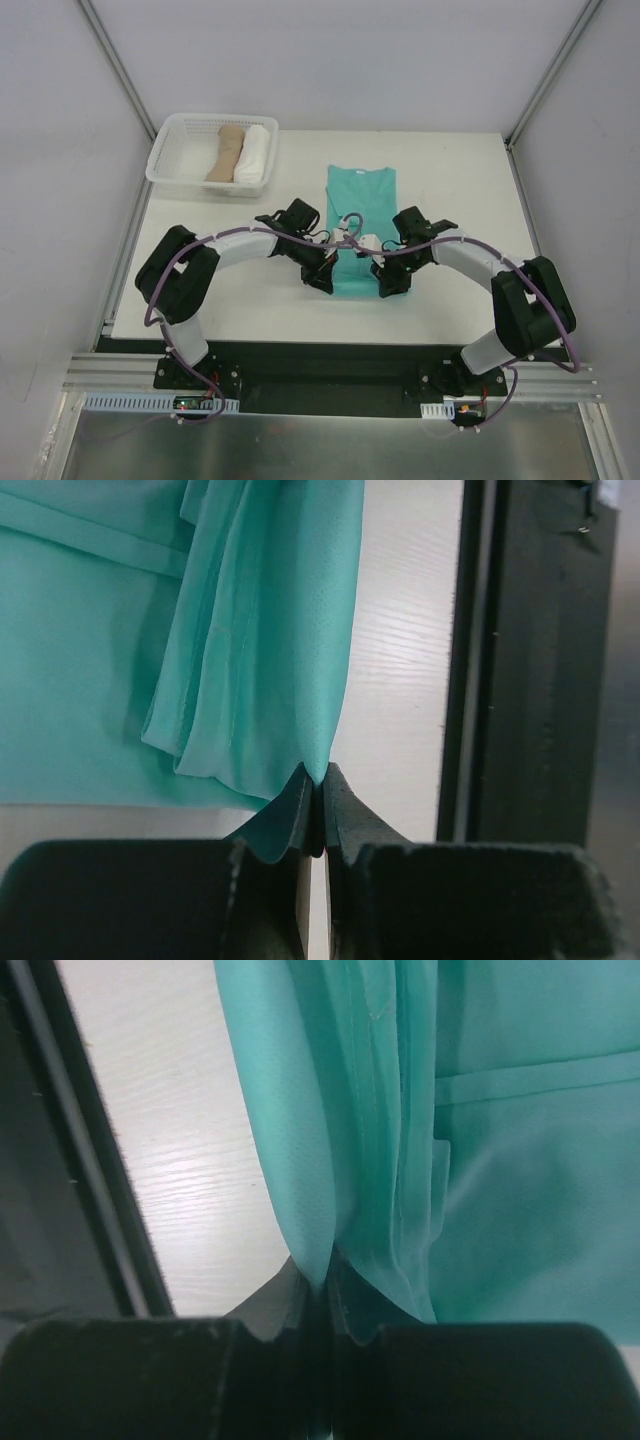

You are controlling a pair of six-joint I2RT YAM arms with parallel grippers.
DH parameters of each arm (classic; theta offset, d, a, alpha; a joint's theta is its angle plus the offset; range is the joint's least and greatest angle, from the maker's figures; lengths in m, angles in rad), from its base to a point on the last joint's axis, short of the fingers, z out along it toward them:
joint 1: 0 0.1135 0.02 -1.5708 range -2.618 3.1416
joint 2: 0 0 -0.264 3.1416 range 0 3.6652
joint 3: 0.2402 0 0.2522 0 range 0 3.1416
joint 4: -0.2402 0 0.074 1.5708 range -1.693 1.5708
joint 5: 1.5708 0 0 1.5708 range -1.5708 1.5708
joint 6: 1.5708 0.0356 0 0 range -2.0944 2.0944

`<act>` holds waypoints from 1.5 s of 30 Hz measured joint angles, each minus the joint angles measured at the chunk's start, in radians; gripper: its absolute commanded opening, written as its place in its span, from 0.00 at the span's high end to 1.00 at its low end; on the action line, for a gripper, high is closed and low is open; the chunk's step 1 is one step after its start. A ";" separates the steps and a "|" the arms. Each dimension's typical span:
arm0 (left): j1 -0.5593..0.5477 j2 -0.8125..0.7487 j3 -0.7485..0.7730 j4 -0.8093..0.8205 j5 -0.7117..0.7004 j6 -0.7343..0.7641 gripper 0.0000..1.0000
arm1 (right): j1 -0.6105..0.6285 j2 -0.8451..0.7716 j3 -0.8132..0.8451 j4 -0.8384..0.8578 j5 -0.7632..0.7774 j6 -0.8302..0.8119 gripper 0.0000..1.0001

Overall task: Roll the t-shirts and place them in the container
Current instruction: Roll the T-shirt to the center of the board.

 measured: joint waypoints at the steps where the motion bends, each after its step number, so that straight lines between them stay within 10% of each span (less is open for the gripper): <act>1: 0.010 0.000 0.011 -0.030 0.024 -0.010 1.00 | -0.009 0.003 0.018 -0.028 -0.019 0.000 0.91; 22: 0.182 0.407 0.465 -0.504 0.327 -0.079 1.00 | -0.195 0.526 0.460 -0.624 -0.372 -0.205 0.91; 31: 0.216 0.438 0.522 -0.520 0.238 -0.084 0.64 | -0.219 0.676 0.554 -0.668 -0.394 -0.216 0.91; 45: 0.125 -0.270 -0.080 -0.040 -0.182 0.002 0.45 | -0.232 0.864 0.694 -0.692 -0.379 0.016 0.92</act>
